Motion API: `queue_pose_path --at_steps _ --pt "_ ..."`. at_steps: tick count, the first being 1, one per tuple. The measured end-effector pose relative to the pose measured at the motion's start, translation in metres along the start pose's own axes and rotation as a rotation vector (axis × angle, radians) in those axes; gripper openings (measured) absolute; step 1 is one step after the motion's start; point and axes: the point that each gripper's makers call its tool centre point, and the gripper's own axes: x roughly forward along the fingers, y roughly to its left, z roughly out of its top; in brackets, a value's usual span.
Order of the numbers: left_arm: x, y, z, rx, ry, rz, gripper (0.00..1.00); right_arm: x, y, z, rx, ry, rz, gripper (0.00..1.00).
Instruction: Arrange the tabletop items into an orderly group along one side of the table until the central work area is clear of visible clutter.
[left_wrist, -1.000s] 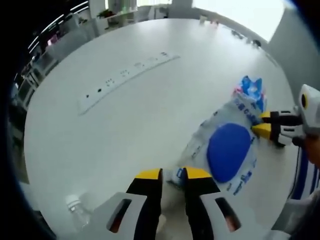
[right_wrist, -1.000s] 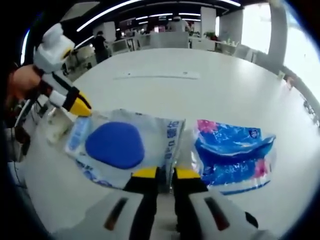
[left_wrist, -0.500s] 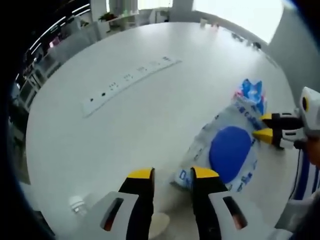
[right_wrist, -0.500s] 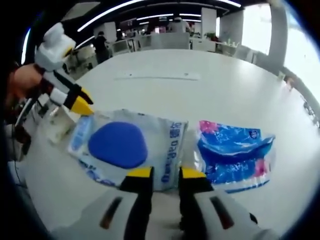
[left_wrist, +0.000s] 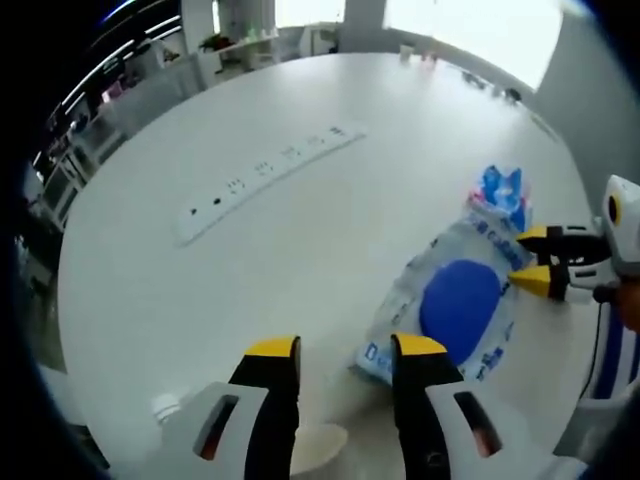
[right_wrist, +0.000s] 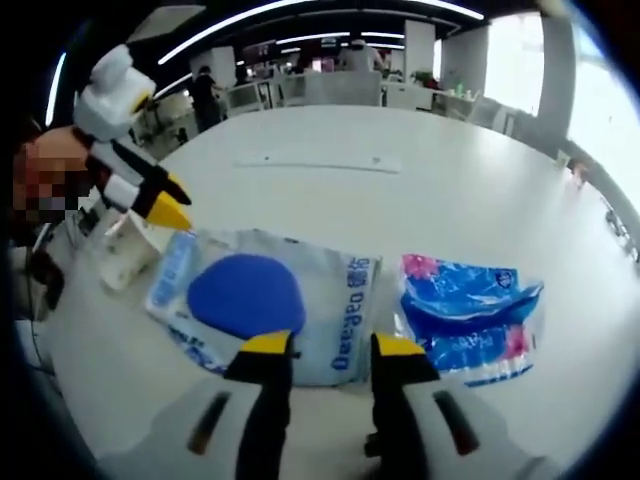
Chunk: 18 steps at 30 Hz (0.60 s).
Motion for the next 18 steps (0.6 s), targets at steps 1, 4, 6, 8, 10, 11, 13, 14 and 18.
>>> queue_pose_path --at_steps 1,4,6,8,10,11,13,14,18 --pt "-0.001 0.0 0.0 0.001 0.0 0.001 0.32 0.0 0.001 0.0 0.007 0.001 0.004 0.3" --pt "-0.003 0.001 0.001 0.0 -0.007 0.0 0.33 -0.003 0.005 0.003 -0.008 -0.009 0.011 0.31" --pt "-0.005 0.002 0.002 0.006 -0.011 0.007 0.34 -0.006 0.006 0.008 -0.017 -0.03 0.011 0.35" --pt "-0.008 0.003 0.004 0.003 -0.019 0.01 0.35 -0.008 0.006 0.011 -0.015 -0.037 0.011 0.37" --pt "-0.01 0.004 0.005 0.006 -0.023 0.013 0.35 -0.009 0.005 0.012 -0.024 -0.04 0.003 0.4" --pt "-0.012 0.004 0.006 0.007 -0.03 0.017 0.36 -0.009 0.006 0.014 -0.031 -0.047 0.006 0.41" --pt "-0.016 0.004 0.007 0.006 -0.035 0.019 0.36 -0.011 0.006 0.016 -0.032 -0.056 0.009 0.45" --pt "-0.018 0.005 0.007 0.008 -0.039 0.023 0.37 -0.012 0.005 0.018 -0.038 -0.059 0.009 0.47" --pt "-0.025 0.009 0.011 0.002 -0.061 0.031 0.39 -0.018 0.008 0.031 -0.052 -0.108 0.025 0.52"
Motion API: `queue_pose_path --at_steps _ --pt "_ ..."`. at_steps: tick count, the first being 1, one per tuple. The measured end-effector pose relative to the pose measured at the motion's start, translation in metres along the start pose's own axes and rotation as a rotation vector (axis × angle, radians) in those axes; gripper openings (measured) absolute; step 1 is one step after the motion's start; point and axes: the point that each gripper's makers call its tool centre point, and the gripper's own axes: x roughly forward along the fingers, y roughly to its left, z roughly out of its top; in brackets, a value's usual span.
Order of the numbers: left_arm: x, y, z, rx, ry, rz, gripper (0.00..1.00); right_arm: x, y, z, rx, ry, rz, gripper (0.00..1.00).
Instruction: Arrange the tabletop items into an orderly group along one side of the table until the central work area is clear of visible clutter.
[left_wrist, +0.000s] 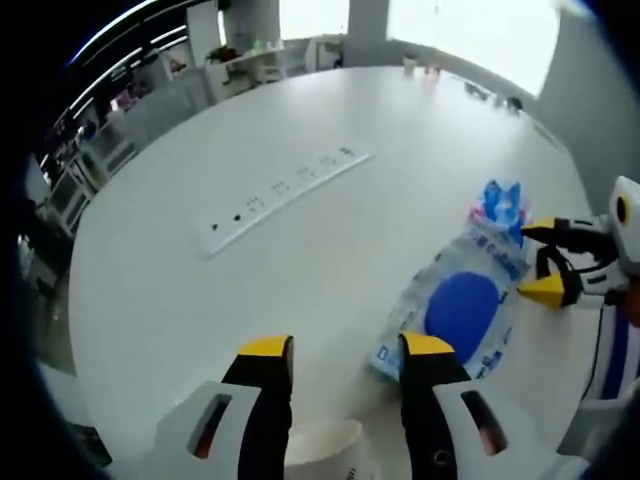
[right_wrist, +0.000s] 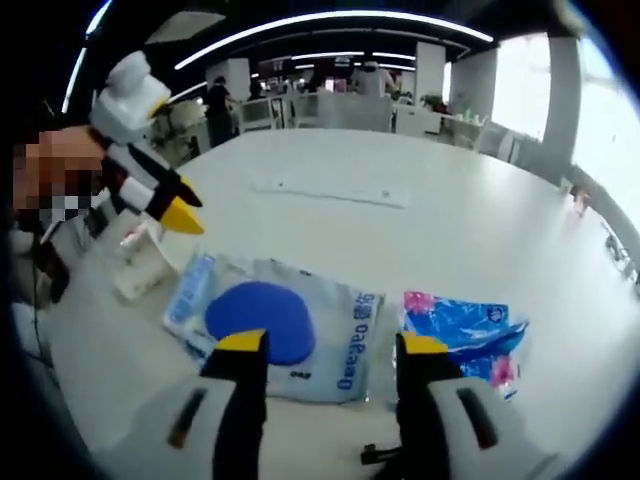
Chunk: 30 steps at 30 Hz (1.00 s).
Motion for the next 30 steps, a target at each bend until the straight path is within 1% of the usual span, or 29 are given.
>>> queue_pose_path --at_steps 2,3,5,6,9,10,13,15,16,19,21,22,23,26,28,29,30 --pt "-0.003 0.002 0.0 0.002 -0.005 0.005 0.39 -0.002 0.0 0.004 0.004 0.0 0.007 0.53" --pt "-0.004 0.003 0.001 -0.001 -0.008 0.007 0.41 -0.003 0.001 0.007 0.003 -0.016 0.01 0.55" --pt "-0.007 0.004 0.001 -0.006 -0.016 0.007 0.42 -0.004 -0.001 0.01 -0.006 -0.014 0.007 0.57" --pt "-0.009 0.005 0.002 -0.014 -0.02 0.008 0.44 -0.005 0.001 0.016 -0.003 -0.044 0.018 0.58" --pt "-0.013 0.008 0.003 -0.014 -0.032 0.015 0.46 -0.008 0.001 0.019 -0.007 -0.041 0.023 0.61" --pt "-0.014 0.009 0.005 -0.021 -0.04 0.014 0.48 -0.009 0.002 0.025 -0.01 -0.068 0.029 0.61" --pt "-0.02 0.009 0.009 -0.052 -0.066 0.001 0.55 -0.012 0.002 0.029 -0.008 -0.07 0.036 0.63" --pt "-0.025 0.011 0.012 -0.055 -0.081 0.007 0.59 -0.014 0.004 0.034 -0.007 -0.085 0.055 0.65" --pt "-0.028 0.012 0.013 -0.059 -0.085 0.008 0.59 -0.015 0.005 0.036 -0.012 -0.092 0.056 0.66" --pt "-0.037 0.012 0.02 -0.099 -0.135 -0.012 0.61 -0.018 0.007 0.041 -0.022 -0.099 0.068 0.68" --pt "-0.041 0.013 0.021 -0.102 -0.138 -0.009 0.62 -0.02 0.009 0.045 -0.029 -0.114 0.076 0.7" --pt "-0.043 0.015 0.022 -0.102 -0.149 -0.005 0.63 -0.021 0.009 0.046 -0.032 -0.114 0.079 0.71" --pt "-0.045 0.016 0.023 -0.105 -0.153 -0.009 0.65 -0.019 0.01 0.05 -0.028 -0.121 0.087 0.72" --pt "-0.051 0.017 0.027 -0.15 -0.187 -0.033 0.69 -0.022 0.013 0.058 -0.034 -0.147 0.1 0.75" --pt "-0.055 0.018 0.027 -0.161 -0.192 -0.037 0.69 -0.025 0.015 0.061 -0.038 -0.151 0.116 0.76" --pt "-0.058 0.018 0.028 -0.16 -0.198 -0.037 0.7 -0.026 0.016 0.063 -0.038 -0.163 0.12 0.76" --pt "-0.061 0.019 0.029 -0.163 -0.207 -0.036 0.72 -0.027 0.016 0.065 -0.043 -0.159 0.121 0.77"
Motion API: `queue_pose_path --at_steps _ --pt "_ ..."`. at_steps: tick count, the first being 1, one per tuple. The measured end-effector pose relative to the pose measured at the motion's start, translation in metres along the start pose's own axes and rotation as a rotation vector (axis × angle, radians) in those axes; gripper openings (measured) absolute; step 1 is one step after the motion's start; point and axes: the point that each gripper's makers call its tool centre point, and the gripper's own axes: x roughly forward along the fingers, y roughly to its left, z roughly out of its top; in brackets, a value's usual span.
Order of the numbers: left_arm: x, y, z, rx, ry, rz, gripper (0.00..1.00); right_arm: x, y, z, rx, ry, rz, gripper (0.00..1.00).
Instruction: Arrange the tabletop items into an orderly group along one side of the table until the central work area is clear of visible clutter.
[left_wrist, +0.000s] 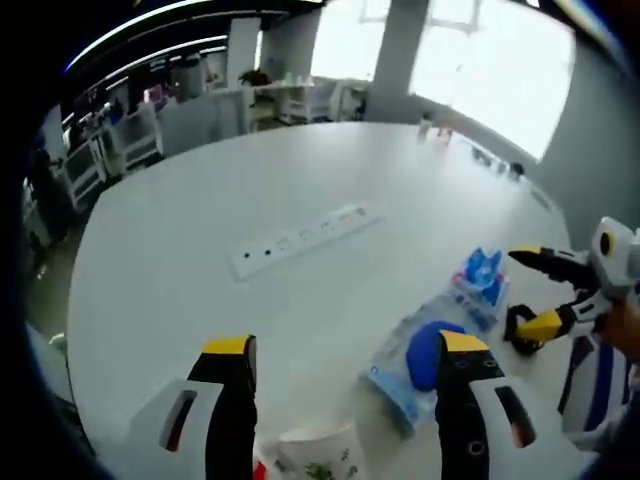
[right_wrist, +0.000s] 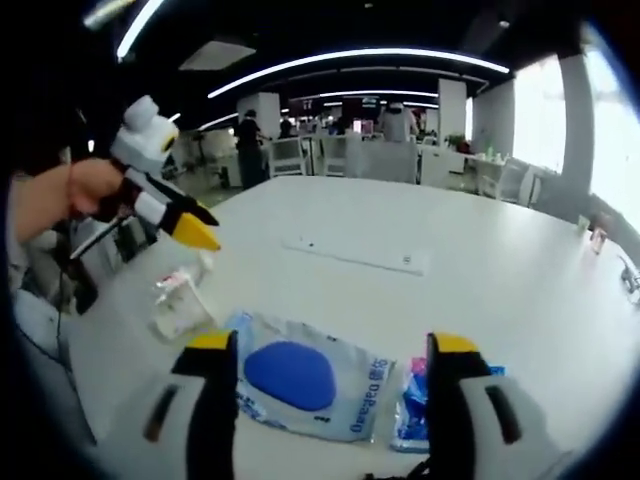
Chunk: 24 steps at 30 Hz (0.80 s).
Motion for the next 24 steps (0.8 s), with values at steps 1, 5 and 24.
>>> queue_pose_path --at_steps 1,5,24 --pt "-0.002 0.0 0.002 -0.001 -0.01 -0.001 0.74 -0.001 0.001 0.002 -0.003 -0.005 0.008 0.78" --pt "-0.016 -0.004 0.011 -0.035 -0.061 -0.036 0.79 -0.005 0.006 0.011 0.03 -0.031 0.047 0.81" --pt "-0.089 0.003 0.005 -0.023 -0.18 -0.038 0.83 -0.019 0.052 0.029 -0.044 -0.043 0.176 0.77"
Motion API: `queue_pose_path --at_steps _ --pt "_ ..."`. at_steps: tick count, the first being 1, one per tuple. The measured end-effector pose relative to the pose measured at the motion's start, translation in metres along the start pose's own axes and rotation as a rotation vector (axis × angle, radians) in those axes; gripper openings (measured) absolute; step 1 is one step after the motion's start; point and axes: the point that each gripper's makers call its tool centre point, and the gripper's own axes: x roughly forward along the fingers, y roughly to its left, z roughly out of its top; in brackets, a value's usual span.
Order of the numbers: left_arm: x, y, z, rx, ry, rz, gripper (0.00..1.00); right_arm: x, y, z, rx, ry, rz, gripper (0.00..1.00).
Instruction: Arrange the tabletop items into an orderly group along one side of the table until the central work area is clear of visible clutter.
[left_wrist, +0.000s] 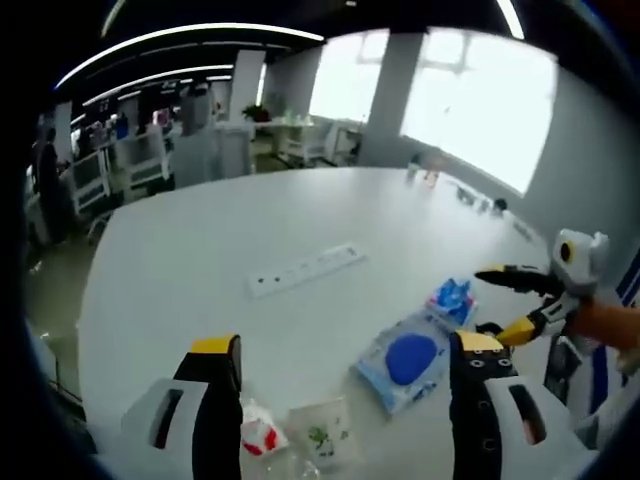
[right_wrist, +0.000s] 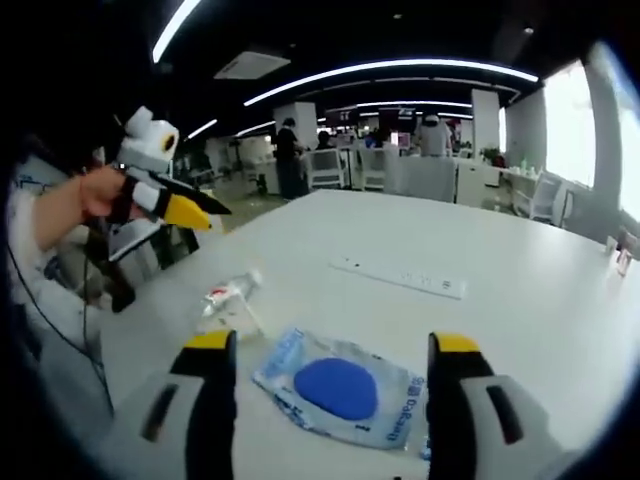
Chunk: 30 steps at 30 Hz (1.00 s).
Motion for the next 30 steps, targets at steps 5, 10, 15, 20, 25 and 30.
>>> queue_pose_path --at_steps 5,10,15,20,25,30 --pt "-0.019 0.002 -0.003 -0.003 -0.025 0.005 0.82 0.005 0.015 0.009 -0.025 -0.005 0.045 0.75" --pt "-0.036 0.0 -0.011 0.002 -0.033 0.008 0.81 0.01 0.03 0.02 -0.059 -0.011 0.089 0.74" --pt "-0.053 -0.002 -0.02 0.006 -0.047 -0.003 0.82 0.014 0.042 0.029 -0.084 -0.011 0.118 0.74" --pt "-0.071 -0.003 -0.028 0.012 -0.059 -0.009 0.83 0.018 0.055 0.034 -0.104 -0.01 0.151 0.73" --pt "-0.09 -0.002 -0.039 0.006 -0.065 -0.014 0.82 0.024 0.068 0.039 -0.126 0.0 0.186 0.72" --pt "-0.106 0.0 -0.051 -0.009 -0.069 -0.011 0.81 0.031 0.08 0.044 -0.144 -0.003 0.21 0.71"
